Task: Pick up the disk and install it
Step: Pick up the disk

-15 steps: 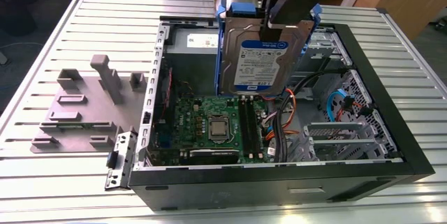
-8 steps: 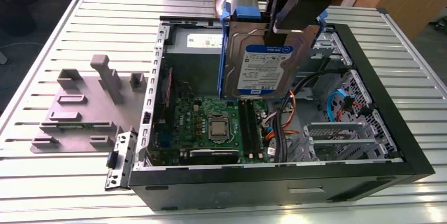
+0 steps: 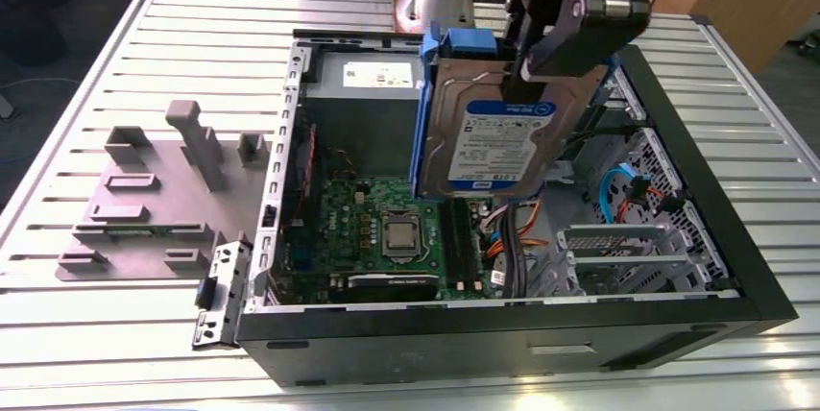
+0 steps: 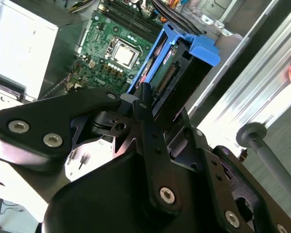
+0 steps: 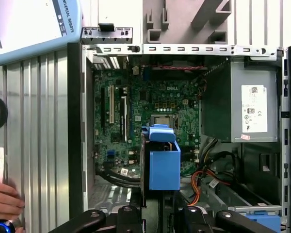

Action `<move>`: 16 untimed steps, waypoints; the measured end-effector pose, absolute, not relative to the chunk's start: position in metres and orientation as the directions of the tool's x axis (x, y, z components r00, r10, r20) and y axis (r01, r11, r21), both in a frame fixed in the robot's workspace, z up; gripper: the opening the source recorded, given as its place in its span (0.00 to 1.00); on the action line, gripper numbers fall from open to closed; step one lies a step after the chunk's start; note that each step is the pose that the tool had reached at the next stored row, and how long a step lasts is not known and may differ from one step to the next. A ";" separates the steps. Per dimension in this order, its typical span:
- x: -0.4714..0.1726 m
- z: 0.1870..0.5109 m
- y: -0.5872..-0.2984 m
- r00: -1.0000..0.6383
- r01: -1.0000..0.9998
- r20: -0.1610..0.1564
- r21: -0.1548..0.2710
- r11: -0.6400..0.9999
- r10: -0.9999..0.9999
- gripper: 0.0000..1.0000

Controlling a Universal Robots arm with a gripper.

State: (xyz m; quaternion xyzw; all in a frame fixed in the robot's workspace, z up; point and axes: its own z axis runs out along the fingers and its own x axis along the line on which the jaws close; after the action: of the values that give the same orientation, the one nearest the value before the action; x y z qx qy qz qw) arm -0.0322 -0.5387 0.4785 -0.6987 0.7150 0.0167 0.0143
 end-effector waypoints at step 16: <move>-0.017 0.478 -0.574 -0.023 -1.000 -0.044 0.004 0.023 -0.999 0.35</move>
State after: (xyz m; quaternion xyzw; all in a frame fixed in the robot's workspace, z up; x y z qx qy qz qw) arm -0.0172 -0.5743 0.4785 -0.6987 0.7151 0.0167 0.0143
